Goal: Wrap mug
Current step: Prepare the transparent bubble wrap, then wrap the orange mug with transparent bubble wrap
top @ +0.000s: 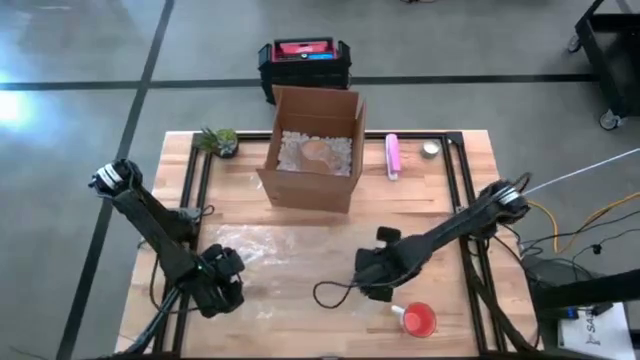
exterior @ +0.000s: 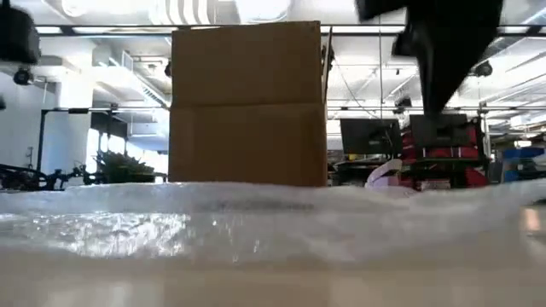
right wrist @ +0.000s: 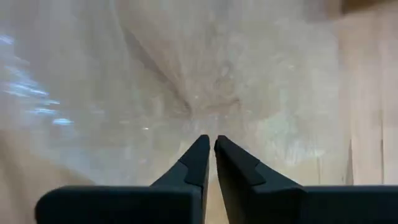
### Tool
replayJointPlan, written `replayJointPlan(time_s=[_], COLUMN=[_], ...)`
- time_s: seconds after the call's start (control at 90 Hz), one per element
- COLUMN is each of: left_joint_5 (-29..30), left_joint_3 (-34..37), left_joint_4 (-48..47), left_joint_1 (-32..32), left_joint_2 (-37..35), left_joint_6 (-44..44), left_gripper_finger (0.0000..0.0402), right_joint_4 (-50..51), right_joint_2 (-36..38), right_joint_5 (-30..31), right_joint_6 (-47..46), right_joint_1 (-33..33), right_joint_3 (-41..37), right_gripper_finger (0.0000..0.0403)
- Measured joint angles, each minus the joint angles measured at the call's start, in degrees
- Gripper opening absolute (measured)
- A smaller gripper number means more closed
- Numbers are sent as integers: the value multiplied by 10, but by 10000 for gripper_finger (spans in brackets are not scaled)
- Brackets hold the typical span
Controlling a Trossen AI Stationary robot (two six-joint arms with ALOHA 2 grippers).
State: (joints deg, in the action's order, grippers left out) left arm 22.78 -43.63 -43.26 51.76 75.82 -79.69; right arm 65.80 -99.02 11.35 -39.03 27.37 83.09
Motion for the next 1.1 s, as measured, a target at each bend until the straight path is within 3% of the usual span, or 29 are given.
replayJointPlan(time_s=[0.233, 0.356, 0.511, 0.667, 0.911, 1.1], left_joint_5=[28, 37, 37, 37, 37, 37], left_joint_3=[-18, -17, -17, -16, -16, -16], left_joint_4=[3, 9, 9, 14, 24, 26], left_joint_1=[-1, -3, -8, -13, -14, -14], left_joint_2=[-17, -18, -17, -17, -17, -17], left_joint_6=[14, 18, 18, 19, 20, 26], left_gripper_finger=[152, 161, 175, 187, 196, 191], right_joint_4=[18, 20, 18, 3, 2, -10], right_joint_2=[101, 112, 96, 73, 25, -5], right_joint_5=[-9, -9, -9, -11, -10, -89], right_joint_6=[-82, -145, -270, -328, -272, -258], right_joint_1=[95, 175, 253, 272, 252, 208], right_joint_3=[-7, -29, -73, -87, -101, -104], right_gripper_finger=[135, 189, 225, 233, 216, 165])
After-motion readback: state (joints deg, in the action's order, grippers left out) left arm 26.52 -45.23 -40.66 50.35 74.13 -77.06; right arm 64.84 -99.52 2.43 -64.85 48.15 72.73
